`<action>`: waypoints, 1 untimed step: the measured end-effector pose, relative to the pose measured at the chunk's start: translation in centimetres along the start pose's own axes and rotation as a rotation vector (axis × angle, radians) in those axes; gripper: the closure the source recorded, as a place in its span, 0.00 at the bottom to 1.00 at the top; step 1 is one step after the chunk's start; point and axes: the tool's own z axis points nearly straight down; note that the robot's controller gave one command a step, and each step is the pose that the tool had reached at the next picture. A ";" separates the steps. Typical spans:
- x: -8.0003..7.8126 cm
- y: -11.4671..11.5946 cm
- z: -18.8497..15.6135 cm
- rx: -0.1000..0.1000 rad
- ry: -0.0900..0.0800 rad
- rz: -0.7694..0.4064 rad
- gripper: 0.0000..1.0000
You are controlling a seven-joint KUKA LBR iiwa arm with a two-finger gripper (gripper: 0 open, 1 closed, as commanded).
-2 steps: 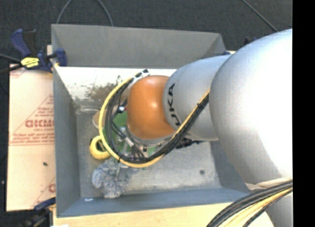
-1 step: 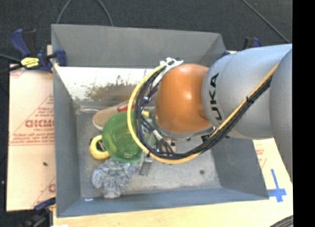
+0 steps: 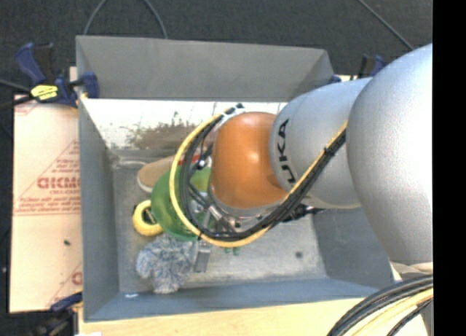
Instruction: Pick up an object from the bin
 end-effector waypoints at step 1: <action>-1.0 0.4 1.1 0.000 -0.036 -0.081 0.00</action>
Offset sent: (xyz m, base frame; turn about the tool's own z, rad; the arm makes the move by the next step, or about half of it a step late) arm 0.0097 -0.0230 0.1147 0.0031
